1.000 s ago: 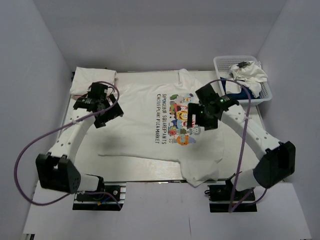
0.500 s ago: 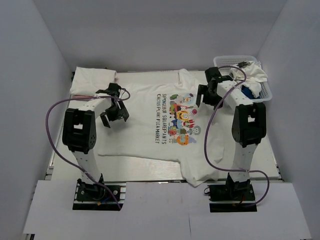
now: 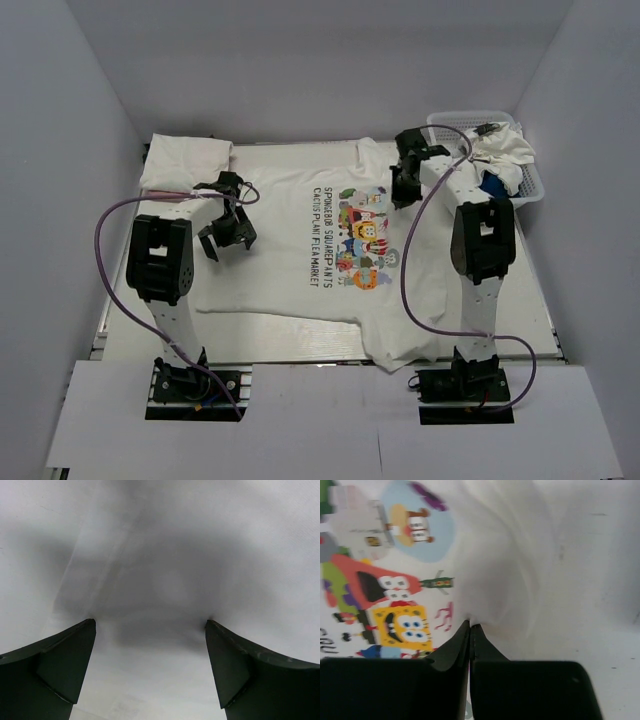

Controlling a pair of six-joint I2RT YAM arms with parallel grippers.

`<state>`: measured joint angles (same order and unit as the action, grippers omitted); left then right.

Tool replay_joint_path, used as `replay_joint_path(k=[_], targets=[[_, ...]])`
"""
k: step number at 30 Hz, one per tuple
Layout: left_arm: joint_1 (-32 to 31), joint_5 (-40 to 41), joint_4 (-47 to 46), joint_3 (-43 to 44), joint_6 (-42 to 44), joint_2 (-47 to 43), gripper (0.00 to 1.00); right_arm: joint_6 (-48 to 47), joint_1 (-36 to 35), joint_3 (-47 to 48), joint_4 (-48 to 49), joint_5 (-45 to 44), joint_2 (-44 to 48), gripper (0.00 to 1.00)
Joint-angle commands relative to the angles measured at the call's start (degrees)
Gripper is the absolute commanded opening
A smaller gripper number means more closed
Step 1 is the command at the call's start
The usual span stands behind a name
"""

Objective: Fold and stack the t-shirts
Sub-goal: Flatten out the tshirt

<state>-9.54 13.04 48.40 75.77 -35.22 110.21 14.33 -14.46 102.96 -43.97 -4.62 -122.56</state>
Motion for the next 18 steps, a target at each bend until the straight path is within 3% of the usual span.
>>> replay_joint_path(k=[1, 6, 10, 13, 14, 15, 16, 17, 18], targets=[[0.4, 1.9, 0.2, -1.32, -0.11, -2.2, 1.0, -0.01, -6.97, 3.83, -1.47, 0.67, 4.09, 0.0], [0.4, 1.9, 0.2, -3.16, -0.11, -3.86, 1.0, 6.76, -18.39, 3.39, -1.3, 0.85, -0.72, 0.0], [0.4, 1.9, 0.73, -3.17, -0.11, -4.57, 1.0, 11.16, -23.49, 6.55, -1.83, -0.91, -6.37, 0.0], [0.4, 1.9, 0.73, -3.17, -0.11, -5.18, 1.0, 12.57, -24.21, 9.71, -3.32, -5.64, -7.95, 0.29], [0.4, 1.9, 0.73, -3.17, -0.11, -5.18, 1.0, 12.31, -24.04, 10.94, -4.02, -6.44, -7.52, 0.34], [0.4, 1.9, 0.73, -3.17, -0.11, -5.18, 1.0, 11.26, -23.69, 10.86, -3.5, -7.32, -6.65, 0.49], [0.4, 1.9, 0.73, -3.17, -0.11, -5.18, 1.0, 11.08, -23.6, 10.17, -2.63, -7.77, -3.59, 0.57], [0.4, 1.9, 0.73, -3.17, -0.11, -5.18, 1.0, 9.86, -22.99, 8.68, -1.31, -7.94, -2.17, 0.75], [0.4, 1.9, 0.73, -3.17, -0.11, -5.18, 1.0, 9.84, -22.64, 7.79, 0.09, -7.77, -0.94, 0.81]])
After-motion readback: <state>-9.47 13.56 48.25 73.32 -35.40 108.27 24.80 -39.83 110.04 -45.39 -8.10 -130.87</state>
